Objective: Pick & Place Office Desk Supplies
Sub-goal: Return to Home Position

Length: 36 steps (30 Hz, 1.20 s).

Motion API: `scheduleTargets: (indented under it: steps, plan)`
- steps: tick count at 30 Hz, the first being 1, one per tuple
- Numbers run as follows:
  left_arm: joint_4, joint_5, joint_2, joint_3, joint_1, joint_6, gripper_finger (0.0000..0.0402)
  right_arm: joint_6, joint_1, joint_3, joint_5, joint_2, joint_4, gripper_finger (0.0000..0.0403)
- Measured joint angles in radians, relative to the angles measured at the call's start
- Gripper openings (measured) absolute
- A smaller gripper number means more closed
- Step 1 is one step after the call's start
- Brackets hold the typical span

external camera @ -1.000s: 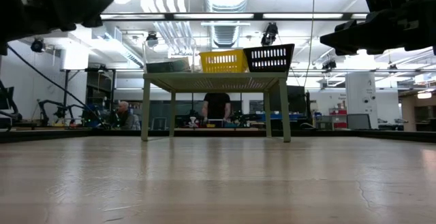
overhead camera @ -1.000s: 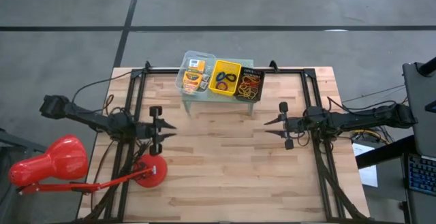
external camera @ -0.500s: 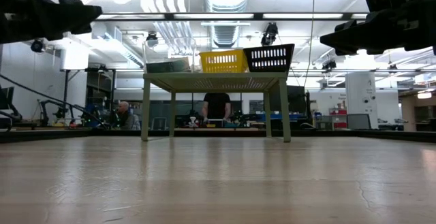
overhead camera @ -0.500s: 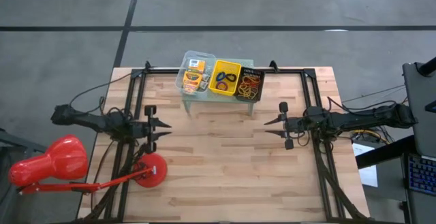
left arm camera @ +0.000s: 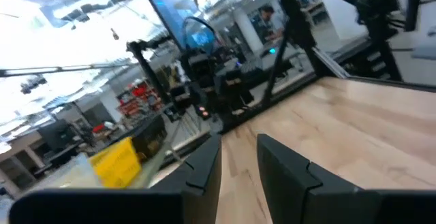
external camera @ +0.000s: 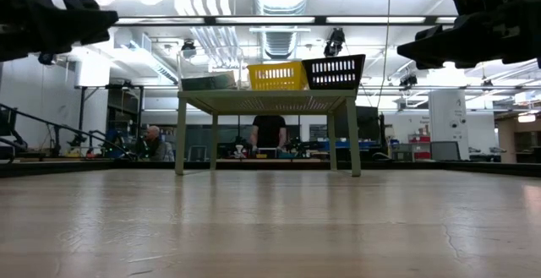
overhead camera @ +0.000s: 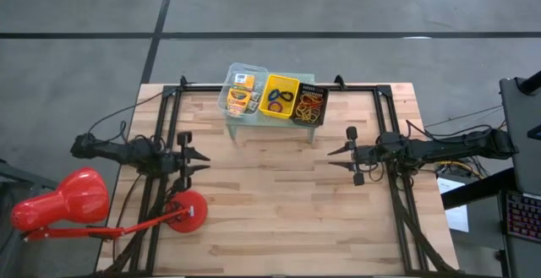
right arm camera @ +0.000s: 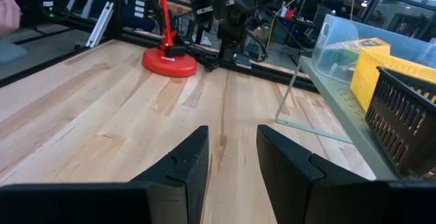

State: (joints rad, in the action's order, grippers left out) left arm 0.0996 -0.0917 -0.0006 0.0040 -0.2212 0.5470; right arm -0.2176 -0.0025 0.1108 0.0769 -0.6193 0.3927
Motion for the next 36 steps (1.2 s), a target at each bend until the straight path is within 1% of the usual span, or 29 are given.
scheduleTargets:
  steps: [7, 36]
  plan:
    - [-0.075, 0.014, 0.003, 0.000, 0.000, -0.002, 0.0097, 0.000, 0.000, 0.000, 0.000, 0.000, 0.000, 0.0121]
    - [-0.079, 0.015, 0.007, 0.001, 0.000, -0.002, 0.0097, 0.000, 0.000, 0.000, 0.000, 0.000, 0.000, 0.0121]
